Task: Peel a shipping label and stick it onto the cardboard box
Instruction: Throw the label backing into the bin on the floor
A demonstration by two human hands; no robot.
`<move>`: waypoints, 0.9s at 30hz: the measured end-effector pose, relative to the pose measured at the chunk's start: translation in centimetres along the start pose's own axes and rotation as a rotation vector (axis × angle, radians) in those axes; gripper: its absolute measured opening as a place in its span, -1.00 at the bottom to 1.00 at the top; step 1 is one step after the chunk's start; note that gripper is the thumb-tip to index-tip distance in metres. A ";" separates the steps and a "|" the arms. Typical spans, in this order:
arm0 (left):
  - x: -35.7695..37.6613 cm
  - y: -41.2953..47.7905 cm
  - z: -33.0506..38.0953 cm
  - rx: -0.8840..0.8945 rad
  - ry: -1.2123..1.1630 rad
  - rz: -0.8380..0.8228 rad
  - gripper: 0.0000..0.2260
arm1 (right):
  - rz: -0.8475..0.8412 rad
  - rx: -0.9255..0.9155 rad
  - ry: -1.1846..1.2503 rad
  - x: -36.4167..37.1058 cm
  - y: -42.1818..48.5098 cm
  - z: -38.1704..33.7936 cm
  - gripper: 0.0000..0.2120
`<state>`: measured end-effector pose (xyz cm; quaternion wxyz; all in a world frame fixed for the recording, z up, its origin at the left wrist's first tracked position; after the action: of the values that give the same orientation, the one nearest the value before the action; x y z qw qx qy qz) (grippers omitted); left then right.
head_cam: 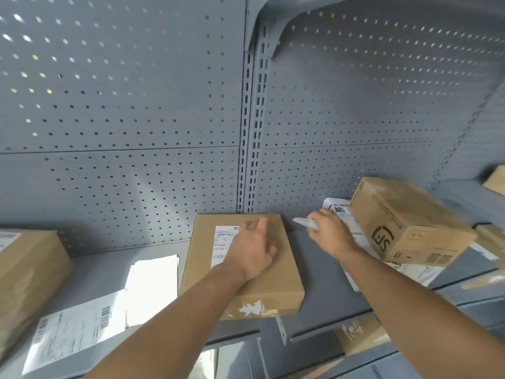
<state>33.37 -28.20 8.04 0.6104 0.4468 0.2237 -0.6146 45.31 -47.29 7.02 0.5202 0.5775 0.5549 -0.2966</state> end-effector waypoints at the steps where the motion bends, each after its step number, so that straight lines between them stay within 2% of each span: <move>1: 0.3 0.0 0.5 0.010 -0.005 0.001 -0.36 | 0.025 0.064 0.078 -0.9 -0.3 0.4 -0.77; 6: 1.8 0.0 4.9 0.113 -0.074 0.076 -0.41 | 0.101 0.329 0.377 -5.7 -4.1 2.4 -0.56; 9: 2.8 -0.8 8.2 0.191 -0.283 0.128 -0.42 | 0.144 0.353 0.453 -8.7 -8.1 2.6 -0.65; 12: 4.0 -1.8 12.0 0.261 -0.542 0.149 -0.40 | 0.199 0.361 0.500 -10.9 -12.7 3.3 -0.66; 16: 6.5 -5.0 17.8 0.431 -0.599 0.117 -0.50 | 0.303 0.445 0.458 -12.6 -19.6 6.6 -0.59; 20: 10.8 -8.8 21.1 0.527 -0.624 0.028 -0.51 | 0.368 0.626 0.408 -12.1 -27.4 11.2 -0.56; 23: 15.9 -12.3 21.9 0.560 -0.639 -0.134 -0.49 | 0.428 0.785 0.407 -10.0 -33.6 14.6 -0.60; 27: 23.8 -17.2 20.0 0.457 -0.628 -0.381 -0.42 | 0.465 0.938 0.378 -5.6 -41.2 18.1 -0.61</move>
<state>14.89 -55.01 -6.16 0.4097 0.3126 -0.0361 -0.8562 9.24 -72.44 -4.14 0.1505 0.8976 0.3052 -0.2802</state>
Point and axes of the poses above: each hand's wrist, its own y-axis towards the middle knuckle, its own x-axis out of the palm, z = x × y, the point moved 10 cm from there along y, towards the middle knuckle, and after that the axes turned 8 degrees about x, right-handed, at the moved point
